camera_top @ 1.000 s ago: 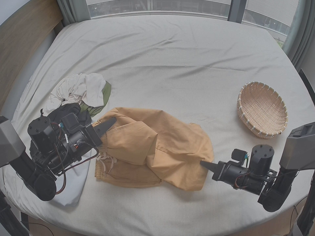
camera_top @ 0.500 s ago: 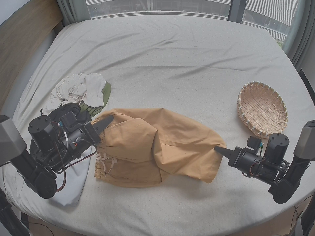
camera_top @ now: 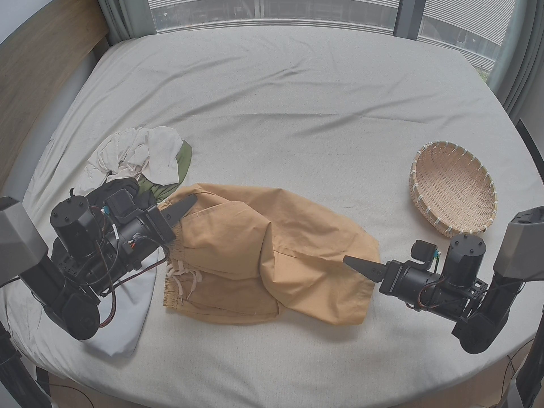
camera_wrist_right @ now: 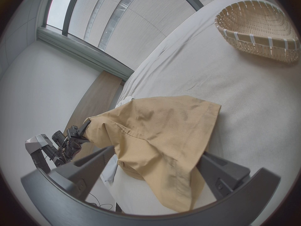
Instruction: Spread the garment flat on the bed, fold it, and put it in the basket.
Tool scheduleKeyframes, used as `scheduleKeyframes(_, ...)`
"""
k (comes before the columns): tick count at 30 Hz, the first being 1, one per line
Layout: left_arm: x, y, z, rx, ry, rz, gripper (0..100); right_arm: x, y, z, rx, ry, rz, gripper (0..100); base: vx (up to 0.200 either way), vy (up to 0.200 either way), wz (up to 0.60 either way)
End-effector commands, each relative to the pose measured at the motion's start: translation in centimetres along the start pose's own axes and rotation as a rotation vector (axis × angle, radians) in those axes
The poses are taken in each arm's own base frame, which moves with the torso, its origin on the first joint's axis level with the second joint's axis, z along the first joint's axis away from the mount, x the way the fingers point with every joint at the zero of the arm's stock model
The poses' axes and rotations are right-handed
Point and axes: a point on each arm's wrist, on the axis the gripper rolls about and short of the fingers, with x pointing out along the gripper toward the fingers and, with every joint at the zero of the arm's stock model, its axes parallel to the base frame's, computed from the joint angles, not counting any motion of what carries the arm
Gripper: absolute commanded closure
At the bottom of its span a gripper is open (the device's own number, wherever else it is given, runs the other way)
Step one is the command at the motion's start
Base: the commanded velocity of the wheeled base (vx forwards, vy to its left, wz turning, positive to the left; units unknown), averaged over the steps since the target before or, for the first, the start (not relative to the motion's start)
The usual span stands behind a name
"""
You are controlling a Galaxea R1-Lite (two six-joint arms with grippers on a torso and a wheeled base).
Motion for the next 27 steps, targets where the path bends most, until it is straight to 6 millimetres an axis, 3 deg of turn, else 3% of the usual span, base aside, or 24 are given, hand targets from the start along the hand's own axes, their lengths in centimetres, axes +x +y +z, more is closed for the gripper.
scheduleKeyframes(1, 0.3, 0.1, -0.3, -0.003, 0.007, 0.0, 100, 0.7, 0.4, -0.2, -0.006, 0.006, 0.021, 0, 0.0, 0.0, 0.0)
scheduleKeyframes(9, 0.5, 0.1, -0.1, 0.0, 0.0, -0.005, 100, 1.9, 0.8, -1.8, -0.012, 0.056, 0.043, 0, 0.0, 0.0, 0.0)
scheduleKeyframes(20, 0.4, 0.1, 0.0, 0.001, -0.002, -0.005, 100, 2.5, 0.6, -2.3, -0.026, 0.069, 0.043, 0, 0.0, 0.0, 0.0)
scheduleKeyframes(21, 0.4, 0.1, 0.0, 0.001, -0.002, -0.005, 100, 2.5, 0.6, -2.4, -0.036, 0.071, 0.042, 100, 0.0, 0.0, 0.0)
scheduleKeyframes(27, 0.4, 0.0, -0.1, 0.002, 0.0, -0.008, 100, 2.5, 0.1, -2.7, -0.075, 0.082, 0.027, 100, 0.0, 0.0, 0.0)
